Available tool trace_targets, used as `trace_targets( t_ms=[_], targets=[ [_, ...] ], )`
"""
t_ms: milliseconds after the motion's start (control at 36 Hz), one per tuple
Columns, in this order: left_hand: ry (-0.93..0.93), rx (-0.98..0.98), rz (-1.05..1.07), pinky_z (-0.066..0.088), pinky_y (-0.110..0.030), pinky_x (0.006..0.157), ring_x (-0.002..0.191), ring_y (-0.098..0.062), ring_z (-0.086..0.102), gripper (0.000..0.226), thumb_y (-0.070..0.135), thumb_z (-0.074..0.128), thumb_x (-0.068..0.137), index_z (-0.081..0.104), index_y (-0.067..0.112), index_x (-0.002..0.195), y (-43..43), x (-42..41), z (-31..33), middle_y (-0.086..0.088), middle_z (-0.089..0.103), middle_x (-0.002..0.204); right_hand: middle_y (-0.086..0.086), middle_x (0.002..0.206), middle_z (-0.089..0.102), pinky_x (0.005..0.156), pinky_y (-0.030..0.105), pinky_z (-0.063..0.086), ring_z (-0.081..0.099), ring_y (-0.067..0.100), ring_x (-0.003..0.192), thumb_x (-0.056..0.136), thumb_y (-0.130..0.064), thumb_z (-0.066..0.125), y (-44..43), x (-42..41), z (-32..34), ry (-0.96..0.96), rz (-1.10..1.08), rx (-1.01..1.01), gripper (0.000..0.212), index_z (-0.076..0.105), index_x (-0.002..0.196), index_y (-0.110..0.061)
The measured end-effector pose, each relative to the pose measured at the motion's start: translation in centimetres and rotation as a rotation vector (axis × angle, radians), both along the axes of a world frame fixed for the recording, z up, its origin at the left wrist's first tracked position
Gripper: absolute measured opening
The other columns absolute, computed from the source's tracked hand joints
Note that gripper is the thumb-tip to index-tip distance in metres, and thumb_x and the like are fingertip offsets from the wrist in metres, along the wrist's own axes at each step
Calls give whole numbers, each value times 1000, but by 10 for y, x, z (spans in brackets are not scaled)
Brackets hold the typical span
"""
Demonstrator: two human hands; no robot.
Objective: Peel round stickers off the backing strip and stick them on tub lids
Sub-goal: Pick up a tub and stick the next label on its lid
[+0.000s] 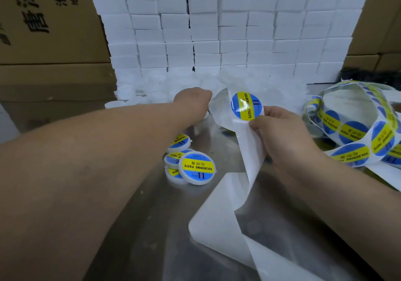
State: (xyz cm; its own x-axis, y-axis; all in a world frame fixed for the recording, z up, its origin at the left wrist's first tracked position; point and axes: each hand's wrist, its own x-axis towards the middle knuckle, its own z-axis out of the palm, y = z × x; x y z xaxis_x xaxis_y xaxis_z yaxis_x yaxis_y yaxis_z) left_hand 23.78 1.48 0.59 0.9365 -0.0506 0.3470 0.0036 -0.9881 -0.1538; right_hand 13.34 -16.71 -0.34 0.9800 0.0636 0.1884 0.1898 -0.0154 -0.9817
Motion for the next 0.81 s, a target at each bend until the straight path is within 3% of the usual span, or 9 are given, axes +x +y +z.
trace_targets(
  t_ms=[139, 361, 528, 583, 639, 667, 722, 778, 806],
  targets=[
    [-152, -17, 48, 21, -29, 46, 54, -23, 38, 16, 5, 46, 89, 49, 5, 105, 11, 1, 1, -16, 40, 126, 3, 70, 68, 65, 32, 46, 59, 21, 65, 79, 0, 48, 0, -2, 1, 8, 27, 3, 27, 63, 70, -21],
    [-198, -263, 98, 34, -31, 63, 74, -27, 45, 11, 23, 46, 86, 50, 13, 87, 22, -27, 26, -10, 43, 112, 13, 87, 71, 76, 43, 52, 67, 34, 86, 80, 0, 49, 2, -3, 2, 10, 40, 3, 25, 64, 73, -19],
    [-432, -669, 4, 31, -21, 68, 86, -15, 52, 23, 27, 54, 80, 45, 22, 59, 14, -77, 44, 8, 37, 140, 7, 80, 71, 59, 28, 49, 63, 20, 68, 81, -3, 52, 2, -7, 2, -6, 57, -19, 21, 66, 78, -18],
    [-480, -750, -20, 32, -21, 70, 89, -10, 51, 25, 27, 55, 77, 44, 22, 55, 6, -100, 45, 12, 45, 131, 8, 83, 72, 64, 33, 53, 66, 24, 73, 81, -4, 53, 3, -8, 3, -11, 62, -20, 19, 67, 79, -18],
    [-464, -815, -42, 38, -29, 81, 100, -11, 52, 25, 30, 53, 70, 43, 18, 51, -3, -124, 45, 14, 57, 99, 10, 86, 72, 72, 40, 55, 67, 29, 79, 82, -6, 55, 4, -10, 3, -23, 66, -33, 16, 68, 81, -17],
    [-451, -888, -60, 41, -31, 79, 95, -11, 55, 24, 30, 51, 66, 41, 17, 49, -9, -135, 46, 13, 57, 80, 11, 86, 72, 71, 40, 54, 66, 28, 76, 82, -7, 56, 5, -11, 4, -35, 74, -39, 14, 68, 81, -15],
    [-440, -1082, -117, 37, -21, 54, 57, -5, 48, 29, 27, 52, 68, 35, 16, 48, -17, -152, 43, 10, 45, 49, 11, 81, 70, 65, 35, 51, 61, 21, 67, 83, -10, 58, 6, -14, 3, -62, 88, -43, 10, 67, 80, -13],
    [-425, -1263, -124, 28, -13, 43, 44, -8, 37, 31, 20, 56, 78, 39, 13, 53, -25, -163, 39, 12, 42, 45, 7, 76, 68, 61, 31, 48, 59, 17, 63, 83, -12, 60, 7, -15, 3, -79, 101, -48, 10, 67, 77, -15],
    [-408, -1375, -129, 33, -13, 50, 51, -11, 43, 25, 19, 55, 80, 46, 10, 59, -28, -168, 37, 7, 50, 54, 4, 73, 68, 60, 29, 48, 60, 15, 62, 83, -12, 60, 7, -16, 3, -87, 107, -48, 11, 67, 76, -16]
  ],
)
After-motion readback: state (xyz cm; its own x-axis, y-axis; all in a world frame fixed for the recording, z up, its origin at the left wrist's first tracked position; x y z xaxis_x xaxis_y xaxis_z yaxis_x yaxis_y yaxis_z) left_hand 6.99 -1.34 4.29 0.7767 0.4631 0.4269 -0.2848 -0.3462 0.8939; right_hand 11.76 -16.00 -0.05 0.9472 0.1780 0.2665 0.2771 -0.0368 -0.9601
